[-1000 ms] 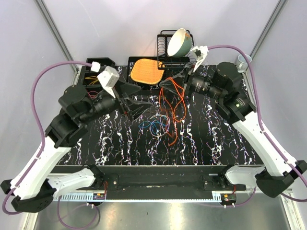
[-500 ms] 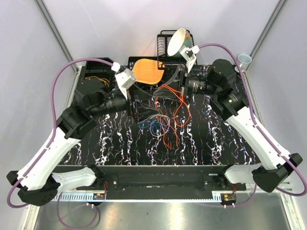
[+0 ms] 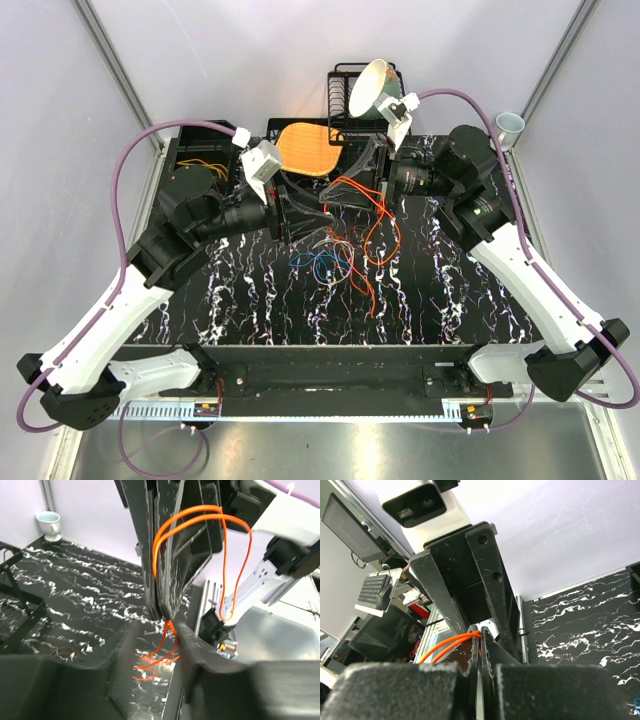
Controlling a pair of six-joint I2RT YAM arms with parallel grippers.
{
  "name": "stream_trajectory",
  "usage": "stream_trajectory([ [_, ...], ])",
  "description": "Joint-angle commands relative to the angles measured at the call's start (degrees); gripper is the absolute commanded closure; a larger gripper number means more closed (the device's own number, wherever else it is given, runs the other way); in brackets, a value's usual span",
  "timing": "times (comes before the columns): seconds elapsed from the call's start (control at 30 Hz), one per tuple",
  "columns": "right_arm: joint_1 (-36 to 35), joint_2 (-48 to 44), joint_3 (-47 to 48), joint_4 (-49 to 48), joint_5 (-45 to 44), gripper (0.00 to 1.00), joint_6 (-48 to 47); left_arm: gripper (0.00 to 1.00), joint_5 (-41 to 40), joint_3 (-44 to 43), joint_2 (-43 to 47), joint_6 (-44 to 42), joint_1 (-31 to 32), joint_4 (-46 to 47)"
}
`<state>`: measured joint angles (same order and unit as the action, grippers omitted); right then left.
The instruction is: Untangle the cables
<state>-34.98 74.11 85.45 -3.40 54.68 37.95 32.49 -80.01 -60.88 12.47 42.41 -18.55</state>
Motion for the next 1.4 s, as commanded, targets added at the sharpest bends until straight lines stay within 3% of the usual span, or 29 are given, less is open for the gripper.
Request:
stream_trajectory([
  [0.0, -0.35, -1.16, -0.90, -4.51, 1.84, 1.00, 2.21, 0.72, 1.96, 2.74, 0.85, 3.87, 0.12, 10.01],
  [0.13, -0.35, -1.24, -1.95, -6.97, 2.36, 1.00, 3.79, 1.00, 2.58, 4.33, 0.85, 5.90, 0.13, 13.62],
  [0.27, -0.44, -1.68, -2.92, -7.59, 2.28, 0.99, 4.06, 1.00, -0.47, 4.16, 1.03, 6.08, 0.13, 12.40],
  [0.33, -0.35, -2.90, -3.01, -1.40, -0.43, 0.51, 0.47, 1.00, -3.73, 3.02, 1.29, 4.50, 0.04, 7.75],
  [0.37, -0.35, -3.70, -3.36, 1.52, -2.53, 0.32, -3.90, 1.00, -7.93, 1.54, 1.21, 3.71, 0.12, 5.82],
  [0.4, -0.35, -4.58, -3.97, 5.03, -8.12, 0.07, -5.94, 1.00, -10.14, 0.56, 1.20, 2.14, 0.13, 1.36],
  [0.43, -0.35, -6.41, -4.76, 9.85, -11.57, 0.01, -7.96, 1.00, -12.34, -0.40, 0.94, 1.34, 0.04, -0.86],
  [0.57, -0.35, -8.72, -11.25, 16.84, -32.03, 0.01, -12.29, 1.00, -22.01, -6.37, -0.20, -0.95, -3.63, -10.09],
  [0.7, -0.26, -5.39, -13.64, 22.20, -42.17, 0.00, -12.47, 1.00, -28.95, -12.35, -2.91, -1.39, -8.31, -17.20],
  [0.77, -0.26, -1.70, -14.08, 26.15, -48.83, 0.00, -12.29, 1.00, -37.79, -19.35, -5.81, -3.32, -8.40, -21.95],
  [0.9, -0.26, 2.79, -15.92, 28.62, -52.74, 0.00, -12.12, 1.00, -49.17, -27.47, -13.81, -5.87, -8.49, -31.36],
  [1.07, -0.35, 2.89, -23.38, 21.96, -50.64, 0.00, -9.40, 1.00, -57.08, -28.53, -16.37, -6.93, -10.33, -29.18],
  [1.37, -0.35, -1.68, -37.35, 10.18, -53.71, 0.01, -8.95, 1.00, -54.12, -29.50, -20.85, -4.73, -21.05, -21.98],
])
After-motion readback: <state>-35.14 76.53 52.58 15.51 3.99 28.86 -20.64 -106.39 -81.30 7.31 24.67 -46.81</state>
